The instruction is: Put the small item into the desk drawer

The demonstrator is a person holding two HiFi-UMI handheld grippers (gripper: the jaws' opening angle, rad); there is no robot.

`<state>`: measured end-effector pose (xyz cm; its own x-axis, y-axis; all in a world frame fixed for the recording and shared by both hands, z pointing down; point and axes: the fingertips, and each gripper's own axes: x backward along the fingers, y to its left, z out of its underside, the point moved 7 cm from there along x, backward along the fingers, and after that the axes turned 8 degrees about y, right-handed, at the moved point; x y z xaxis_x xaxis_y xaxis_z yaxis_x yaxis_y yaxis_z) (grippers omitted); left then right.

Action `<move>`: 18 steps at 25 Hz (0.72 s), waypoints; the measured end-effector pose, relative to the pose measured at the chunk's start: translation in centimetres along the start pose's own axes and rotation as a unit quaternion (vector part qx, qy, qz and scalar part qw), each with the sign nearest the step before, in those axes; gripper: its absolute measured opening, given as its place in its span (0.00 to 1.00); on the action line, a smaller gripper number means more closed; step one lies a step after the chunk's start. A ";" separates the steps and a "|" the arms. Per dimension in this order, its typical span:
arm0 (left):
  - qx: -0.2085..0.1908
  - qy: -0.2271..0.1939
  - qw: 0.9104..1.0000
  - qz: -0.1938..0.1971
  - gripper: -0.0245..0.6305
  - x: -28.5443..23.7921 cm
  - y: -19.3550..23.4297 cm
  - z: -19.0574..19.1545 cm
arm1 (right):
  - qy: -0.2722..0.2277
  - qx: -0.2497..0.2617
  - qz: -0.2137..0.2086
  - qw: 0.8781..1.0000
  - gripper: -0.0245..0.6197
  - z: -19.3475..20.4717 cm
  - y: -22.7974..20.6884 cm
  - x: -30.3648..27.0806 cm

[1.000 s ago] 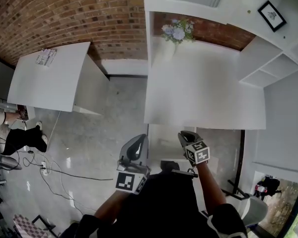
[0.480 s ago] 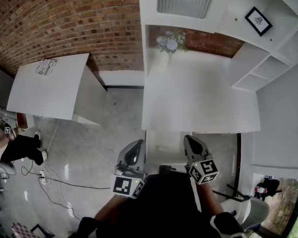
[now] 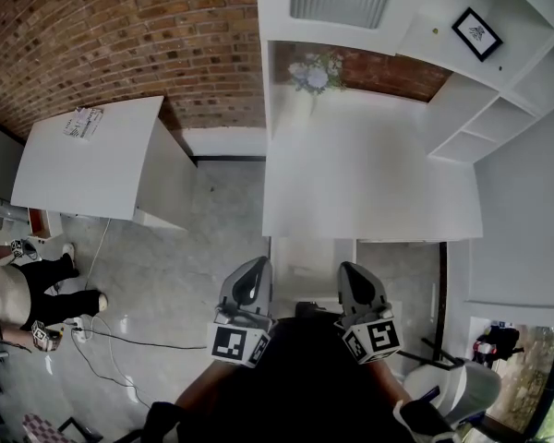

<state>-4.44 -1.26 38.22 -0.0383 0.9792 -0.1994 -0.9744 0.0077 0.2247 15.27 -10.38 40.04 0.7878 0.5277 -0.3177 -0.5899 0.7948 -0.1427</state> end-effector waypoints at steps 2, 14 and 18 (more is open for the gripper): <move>-0.002 0.002 1.000 0.002 0.07 0.1 -0.2 0.2 | -0.001 0.004 -0.007 1.000 0.06 0.2 0.2 0.1; 0.000 0.005 1.000 -0.004 0.07 0.5 -0.1 0.3 | -0.005 0.008 -0.005 1.000 0.06 0.3 0.3 0.0; 0.000 0.005 1.000 -0.003 0.07 0.5 -0.1 0.3 | -0.003 0.011 -0.006 1.000 0.06 0.3 0.3 -0.1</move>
<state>-4.28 -0.68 38.38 -0.0341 0.9770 -0.2104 -0.9748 0.0139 0.2226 15.10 -10.11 40.32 0.7963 0.5190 -0.3108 -0.5758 0.8078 -0.1260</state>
